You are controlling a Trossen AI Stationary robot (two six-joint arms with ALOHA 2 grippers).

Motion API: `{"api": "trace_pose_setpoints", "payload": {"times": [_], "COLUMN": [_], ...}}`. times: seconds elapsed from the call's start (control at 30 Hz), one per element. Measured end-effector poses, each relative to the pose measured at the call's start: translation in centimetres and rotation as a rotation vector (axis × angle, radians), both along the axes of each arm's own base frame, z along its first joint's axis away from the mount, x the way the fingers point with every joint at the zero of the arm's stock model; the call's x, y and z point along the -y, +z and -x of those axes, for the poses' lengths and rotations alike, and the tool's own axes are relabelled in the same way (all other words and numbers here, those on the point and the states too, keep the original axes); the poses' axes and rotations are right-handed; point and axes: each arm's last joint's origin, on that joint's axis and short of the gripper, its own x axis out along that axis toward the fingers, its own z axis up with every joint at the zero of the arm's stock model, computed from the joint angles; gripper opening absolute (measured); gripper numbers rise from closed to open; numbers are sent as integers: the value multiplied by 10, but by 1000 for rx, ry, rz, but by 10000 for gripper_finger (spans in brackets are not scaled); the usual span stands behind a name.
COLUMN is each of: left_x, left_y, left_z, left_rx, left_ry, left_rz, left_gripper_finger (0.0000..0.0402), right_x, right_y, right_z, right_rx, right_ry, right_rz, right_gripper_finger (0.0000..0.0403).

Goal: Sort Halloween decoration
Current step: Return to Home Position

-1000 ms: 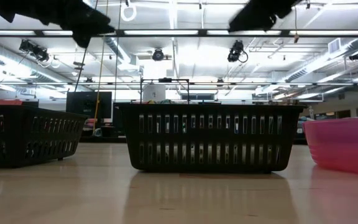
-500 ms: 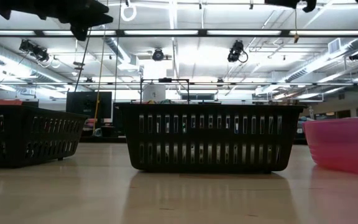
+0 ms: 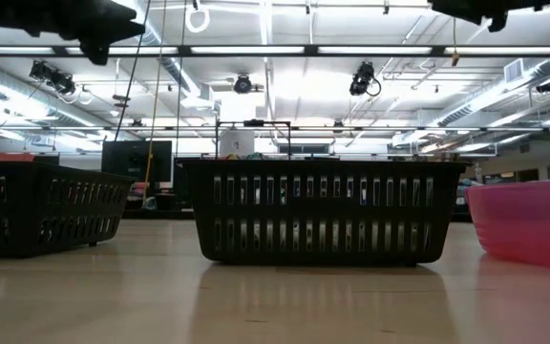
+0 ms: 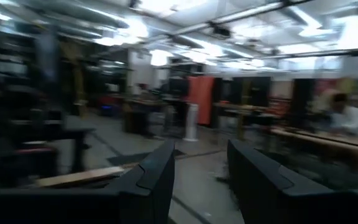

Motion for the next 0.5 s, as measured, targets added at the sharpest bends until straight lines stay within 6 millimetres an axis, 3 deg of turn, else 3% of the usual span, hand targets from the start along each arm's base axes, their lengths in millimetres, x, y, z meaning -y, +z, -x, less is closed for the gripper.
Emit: {"api": "trace_pose_setpoints", "payload": {"times": [0.23,0.5], "left_x": [0,1], "left_y": [-11,-24], "left_z": [12,16], "left_rx": [28,33], "left_ry": [70,69], "left_rz": [24,37], "left_gripper_finger": [116,116], "right_x": [3,4], "right_y": [-8,-19], "right_z": [31,46], "right_rx": [19,-25], "right_ry": [120,167], "right_rz": [-60,-96], "right_gripper_finger": [151,151]}}
